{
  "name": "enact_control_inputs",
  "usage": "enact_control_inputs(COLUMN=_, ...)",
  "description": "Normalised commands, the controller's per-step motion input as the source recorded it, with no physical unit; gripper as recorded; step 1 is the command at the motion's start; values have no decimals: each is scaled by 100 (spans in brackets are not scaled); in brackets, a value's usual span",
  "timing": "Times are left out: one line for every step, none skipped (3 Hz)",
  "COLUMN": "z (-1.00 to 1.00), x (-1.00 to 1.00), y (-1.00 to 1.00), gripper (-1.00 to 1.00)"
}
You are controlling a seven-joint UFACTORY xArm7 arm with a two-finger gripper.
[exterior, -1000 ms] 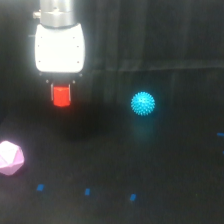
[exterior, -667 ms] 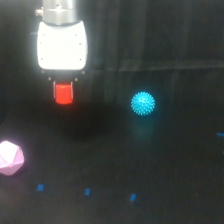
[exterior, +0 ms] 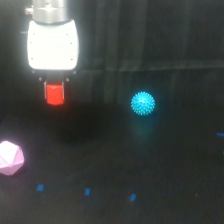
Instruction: Pick up the red object from the table
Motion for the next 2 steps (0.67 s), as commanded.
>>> enact_control_inputs(z=-5, x=47, y=4, gripper=-100)
enact_control_inputs(z=2, x=4, y=12, gripper=-100)
